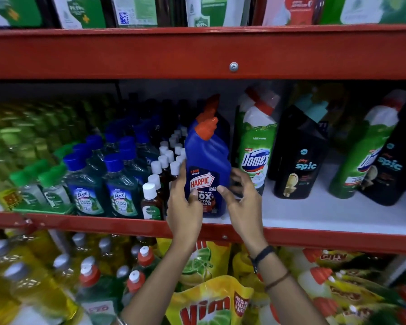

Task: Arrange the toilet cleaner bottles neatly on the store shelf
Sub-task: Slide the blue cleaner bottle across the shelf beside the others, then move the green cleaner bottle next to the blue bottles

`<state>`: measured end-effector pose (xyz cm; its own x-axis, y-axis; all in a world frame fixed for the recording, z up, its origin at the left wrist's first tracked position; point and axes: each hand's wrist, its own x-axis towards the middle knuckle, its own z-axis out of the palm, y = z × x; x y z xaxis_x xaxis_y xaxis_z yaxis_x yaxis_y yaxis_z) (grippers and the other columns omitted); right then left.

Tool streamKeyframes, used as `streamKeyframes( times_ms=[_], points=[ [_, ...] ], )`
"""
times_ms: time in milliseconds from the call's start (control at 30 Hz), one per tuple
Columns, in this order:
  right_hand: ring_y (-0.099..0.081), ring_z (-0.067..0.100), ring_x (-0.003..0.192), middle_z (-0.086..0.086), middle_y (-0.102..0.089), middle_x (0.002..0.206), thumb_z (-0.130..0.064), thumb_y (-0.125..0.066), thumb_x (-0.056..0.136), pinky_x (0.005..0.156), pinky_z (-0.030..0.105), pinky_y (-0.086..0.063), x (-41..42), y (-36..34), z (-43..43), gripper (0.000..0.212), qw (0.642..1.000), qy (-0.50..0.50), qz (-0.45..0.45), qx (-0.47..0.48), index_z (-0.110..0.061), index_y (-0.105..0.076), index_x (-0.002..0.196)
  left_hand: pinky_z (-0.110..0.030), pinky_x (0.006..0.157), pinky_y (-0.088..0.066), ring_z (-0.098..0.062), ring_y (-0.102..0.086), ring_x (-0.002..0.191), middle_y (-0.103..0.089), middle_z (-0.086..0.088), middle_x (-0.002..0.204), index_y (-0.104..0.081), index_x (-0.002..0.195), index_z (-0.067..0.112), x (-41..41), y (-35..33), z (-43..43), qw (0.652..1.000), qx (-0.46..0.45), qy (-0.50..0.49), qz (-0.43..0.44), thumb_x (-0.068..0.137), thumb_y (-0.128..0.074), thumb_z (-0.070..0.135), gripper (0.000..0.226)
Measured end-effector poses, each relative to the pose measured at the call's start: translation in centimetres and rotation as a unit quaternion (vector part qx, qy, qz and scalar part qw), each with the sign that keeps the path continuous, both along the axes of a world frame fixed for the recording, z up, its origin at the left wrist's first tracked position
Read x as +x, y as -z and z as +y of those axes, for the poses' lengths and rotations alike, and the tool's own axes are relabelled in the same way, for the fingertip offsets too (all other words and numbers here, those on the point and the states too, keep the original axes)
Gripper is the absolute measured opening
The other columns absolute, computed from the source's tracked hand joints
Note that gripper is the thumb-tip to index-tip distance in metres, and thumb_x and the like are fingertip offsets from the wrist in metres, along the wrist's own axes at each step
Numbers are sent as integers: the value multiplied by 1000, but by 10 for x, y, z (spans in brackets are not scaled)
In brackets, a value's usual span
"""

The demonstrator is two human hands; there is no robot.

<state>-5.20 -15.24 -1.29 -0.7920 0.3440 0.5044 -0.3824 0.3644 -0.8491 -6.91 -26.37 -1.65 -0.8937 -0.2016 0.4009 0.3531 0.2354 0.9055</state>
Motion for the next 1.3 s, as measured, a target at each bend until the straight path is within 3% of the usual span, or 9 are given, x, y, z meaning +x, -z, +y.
streamKeyframes(
  times_ms=[167,300,433,533,633,933,1067,1200,1300],
  points=[
    [-58,-5,90,-24,-55,103,-23,-66,85,72,4,-47,-1,0,2,46,1000,-2,-9,17,-17,-51,127,-51,86,-55,-23,-55,120,-47,-1,145,-25,138,54,-3,6,-1,1000,-23,-6,-2,91,-47,6,71],
    [-62,9,95,-6,-59,110,-20,-67,85,80,16,-51,-1,2,6,45,999,-20,-23,20,-15,-51,126,-15,71,-48,-5,-52,108,-47,4,138,-28,144,38,-1,8,4,1000,-10,-12,26,90,-48,-1,70],
    [-63,9,106,-3,-62,120,-14,-64,87,81,6,-48,7,4,18,44,997,-66,-41,5,-16,-52,129,5,82,-35,25,-32,119,-28,-1,151,-23,145,22,20,4,23,994,58,-21,88,94,-48,2,60],
    [-62,-1,106,-7,-64,121,-15,-62,88,87,9,-48,26,0,40,40,997,-64,-21,-22,-19,-55,127,-14,112,-25,-6,-21,144,-23,-8,156,-26,144,20,34,-4,47,979,71,-20,192,96,-45,8,53],
    [-63,0,107,-9,-68,117,-17,-61,89,90,17,-51,50,-5,77,35,998,-20,26,-53,-21,-58,123,-36,116,-28,-23,-27,144,-31,-9,152,-33,140,21,47,-5,81,960,48,57,271,95,-44,9,47],
    [-62,23,111,8,-68,115,-14,-55,93,94,52,-52,68,2,229,20,979,178,60,-77,-19,-62,110,-26,109,-38,3,-40,131,-42,23,136,-35,129,46,67,-14,202,953,40,273,125,97,-44,18,43],
    [-57,22,115,4,-61,119,-12,-49,95,101,44,-48,54,-1,271,27,982,165,20,-87,-15,-55,122,-35,111,-38,-6,-37,136,-36,18,139,-35,133,44,55,-16,251,947,32,314,53,98,-45,20,44],
    [-47,14,122,-3,-47,128,-5,-40,97,94,14,-39,43,-9,286,41,989,122,-26,-82,-7,-40,138,-37,117,-28,-15,-27,142,-29,7,150,-27,146,27,39,-21,288,957,-5,291,-4,99,-42,17,50],
    [-42,12,128,-5,-42,135,2,-36,96,108,24,-33,37,-6,288,49,993,88,-37,-76,-10,-32,144,-39,118,-26,-17,-23,144,-24,0,157,-20,148,28,28,-21,305,956,-25,291,-28,99,-39,14,54]
  ],
)
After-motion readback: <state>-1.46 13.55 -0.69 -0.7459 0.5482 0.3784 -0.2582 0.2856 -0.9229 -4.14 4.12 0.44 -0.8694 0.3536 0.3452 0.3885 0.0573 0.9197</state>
